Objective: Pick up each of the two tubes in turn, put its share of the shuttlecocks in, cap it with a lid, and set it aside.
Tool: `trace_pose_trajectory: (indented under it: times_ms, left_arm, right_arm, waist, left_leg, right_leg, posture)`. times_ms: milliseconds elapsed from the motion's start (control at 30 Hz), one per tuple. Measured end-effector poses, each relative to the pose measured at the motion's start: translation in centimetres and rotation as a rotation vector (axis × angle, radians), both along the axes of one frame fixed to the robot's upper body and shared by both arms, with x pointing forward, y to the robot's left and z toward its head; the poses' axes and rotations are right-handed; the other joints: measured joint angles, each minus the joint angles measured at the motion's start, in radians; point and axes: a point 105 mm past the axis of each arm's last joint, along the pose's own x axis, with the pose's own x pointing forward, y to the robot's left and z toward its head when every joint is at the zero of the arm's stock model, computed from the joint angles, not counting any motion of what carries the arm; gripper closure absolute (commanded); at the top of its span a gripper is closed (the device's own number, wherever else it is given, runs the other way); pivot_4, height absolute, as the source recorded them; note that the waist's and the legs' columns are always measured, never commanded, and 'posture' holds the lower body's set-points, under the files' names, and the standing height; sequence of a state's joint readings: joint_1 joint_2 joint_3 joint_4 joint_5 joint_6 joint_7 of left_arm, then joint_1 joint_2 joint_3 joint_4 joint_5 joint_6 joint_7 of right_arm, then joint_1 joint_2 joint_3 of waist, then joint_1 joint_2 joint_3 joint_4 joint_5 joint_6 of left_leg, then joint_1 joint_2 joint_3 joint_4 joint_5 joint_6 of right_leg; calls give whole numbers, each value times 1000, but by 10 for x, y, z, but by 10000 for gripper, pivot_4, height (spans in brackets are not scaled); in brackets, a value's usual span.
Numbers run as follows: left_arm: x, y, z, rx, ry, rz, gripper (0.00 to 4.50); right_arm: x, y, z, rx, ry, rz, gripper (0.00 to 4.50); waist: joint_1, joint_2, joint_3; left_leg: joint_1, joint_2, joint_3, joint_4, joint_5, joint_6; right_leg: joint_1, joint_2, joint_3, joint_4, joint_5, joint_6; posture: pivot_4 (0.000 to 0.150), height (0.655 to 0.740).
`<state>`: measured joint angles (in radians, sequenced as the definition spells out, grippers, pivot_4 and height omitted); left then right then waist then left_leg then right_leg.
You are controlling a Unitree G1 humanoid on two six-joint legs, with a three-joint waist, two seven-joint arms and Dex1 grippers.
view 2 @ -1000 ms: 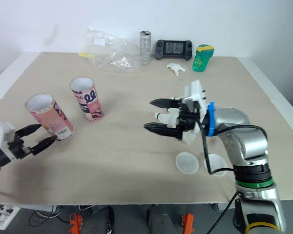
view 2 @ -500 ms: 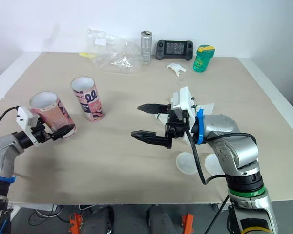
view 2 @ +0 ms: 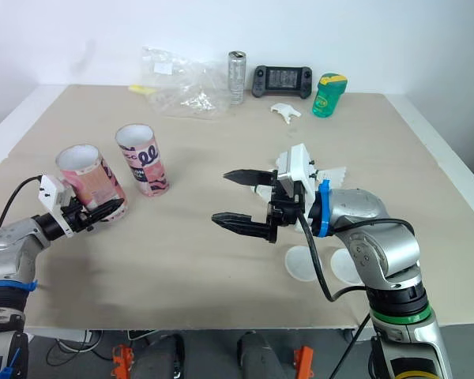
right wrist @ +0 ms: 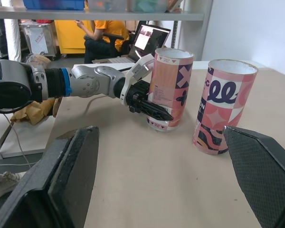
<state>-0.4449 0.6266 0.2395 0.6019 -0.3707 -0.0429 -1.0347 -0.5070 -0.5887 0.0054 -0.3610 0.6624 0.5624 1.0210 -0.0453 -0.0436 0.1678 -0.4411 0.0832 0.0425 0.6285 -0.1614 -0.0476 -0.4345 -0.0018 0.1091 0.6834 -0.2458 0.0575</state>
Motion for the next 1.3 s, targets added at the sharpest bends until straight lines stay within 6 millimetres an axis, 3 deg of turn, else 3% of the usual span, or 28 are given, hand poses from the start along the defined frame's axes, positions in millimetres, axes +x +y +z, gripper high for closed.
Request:
trace_pose_trajectory:
  times_ms: [167, 400, 500, 600, 767, 900, 1300]
  left_arm:
    - [-10, -12, 1, 61, -4, -73, 20241]
    - [-38, -42, 15, 354, 84, -372, 20241]
    - [-54, -60, 24, 484, 141, -570, 20241]
    - [-57, -65, 23, 556, 164, -650, 20241]
    - [-54, -72, 23, 774, 177, -826, 20241]
    - [-50, -72, 21, 823, 170, -876, 20241]
    - [-48, -78, 19, 816, 165, -891, 20241]
  right_arm:
    - [2, -8, 1, -30, -13, -35, 0]
    - [2, -67, -9, -140, 42, -242, 0]
    - [-9, -102, -31, -223, 138, -347, 0]
    - [-12, -115, -40, -238, 170, -393, 0]
    - [-13, -145, -84, -261, 307, -548, 0]
    - [-4, -153, -112, -221, 376, -634, 0]
    - [27, -133, -108, -183, 332, -604, 0]
  waist:
    - [0, 0, 0]
    - [5, 0, 0]
    - [3, 0, 0]
    - [-2, 1, 0]
    - [0, 0, -1]
    - [-7, 4, -2]
    - [-1, 9, -5]
  left_leg:
    - [-1, 0, 0, 0, 0, 0]
    - [-3, -1, -1, -1, 0, 0]
    - [-2, -1, -2, -1, 0, 0]
    - [-1, -1, -1, -1, 0, 0]
    - [0, -2, -4, 3, 0, 1]
    - [4, -1, -2, 6, 0, 2]
    - [4, -2, -3, 6, 2, 5]
  right_leg:
    - [0, 0, 0, 0, 0, -1]
    - [0, -1, 0, -1, -4, -2]
    - [0, 0, 0, 0, -7, -4]
    - [0, 0, 1, 0, -6, -4]
    - [4, 1, 1, 0, -5, -3]
    - [8, 1, 2, 0, -4, -2]
    - [9, 1, 2, 0, -3, -2]
  posture:
    - [1500, 7236]
    - [1500, 7236]
    - [1500, 7236]
    - [1500, 7236]
    - [1500, 7236]
    - [1500, 7236]
    - [1500, 7236]
